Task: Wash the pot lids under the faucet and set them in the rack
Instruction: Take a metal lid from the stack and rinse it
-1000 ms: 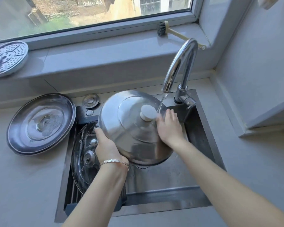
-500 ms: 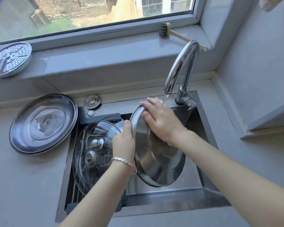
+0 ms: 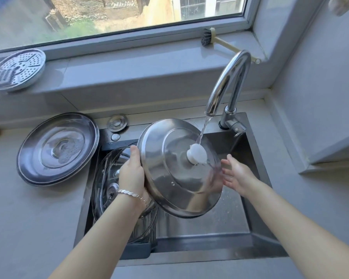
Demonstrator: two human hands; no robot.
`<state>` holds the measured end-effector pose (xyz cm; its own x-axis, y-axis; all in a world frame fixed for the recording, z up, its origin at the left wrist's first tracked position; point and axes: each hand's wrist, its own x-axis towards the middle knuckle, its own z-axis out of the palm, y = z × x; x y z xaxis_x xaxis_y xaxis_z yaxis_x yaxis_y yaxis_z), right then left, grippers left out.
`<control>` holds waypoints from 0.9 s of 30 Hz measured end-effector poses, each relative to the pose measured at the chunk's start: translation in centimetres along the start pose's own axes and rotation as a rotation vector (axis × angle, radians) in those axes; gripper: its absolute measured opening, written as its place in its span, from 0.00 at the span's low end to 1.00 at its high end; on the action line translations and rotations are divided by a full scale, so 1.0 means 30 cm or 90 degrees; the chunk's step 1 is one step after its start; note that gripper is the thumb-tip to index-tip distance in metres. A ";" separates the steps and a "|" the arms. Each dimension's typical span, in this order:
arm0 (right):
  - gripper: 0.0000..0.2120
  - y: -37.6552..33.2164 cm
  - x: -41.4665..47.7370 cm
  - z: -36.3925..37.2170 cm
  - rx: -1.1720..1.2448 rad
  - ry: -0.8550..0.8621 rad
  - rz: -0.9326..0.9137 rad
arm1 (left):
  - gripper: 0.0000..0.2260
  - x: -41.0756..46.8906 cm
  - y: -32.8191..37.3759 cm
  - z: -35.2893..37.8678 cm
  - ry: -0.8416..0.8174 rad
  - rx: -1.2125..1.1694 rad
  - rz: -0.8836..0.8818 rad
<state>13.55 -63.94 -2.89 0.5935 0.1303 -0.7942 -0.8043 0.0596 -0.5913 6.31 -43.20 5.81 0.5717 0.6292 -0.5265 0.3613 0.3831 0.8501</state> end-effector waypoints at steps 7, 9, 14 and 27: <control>0.09 -0.111 0.033 -0.001 -0.119 0.066 -0.086 | 0.17 0.004 -0.054 -0.016 -0.112 -0.103 -0.127; 0.08 -0.180 0.000 0.007 -0.141 0.093 -0.199 | 0.18 0.005 -0.069 -0.012 -0.135 -0.054 -0.154; 0.14 -0.350 -0.127 0.023 -0.186 0.140 -0.430 | 0.21 0.003 -0.103 0.041 -0.174 -0.012 -0.342; 0.15 -0.226 -0.100 -0.124 -0.540 0.254 -0.308 | 0.17 0.006 -0.199 0.126 -0.152 0.123 -0.579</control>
<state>17.33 -68.41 3.00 0.9361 -0.0664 -0.3454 -0.2865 -0.7136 -0.6393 7.06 -47.93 0.62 0.1392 -0.0168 -0.9901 0.8438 0.5254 0.1097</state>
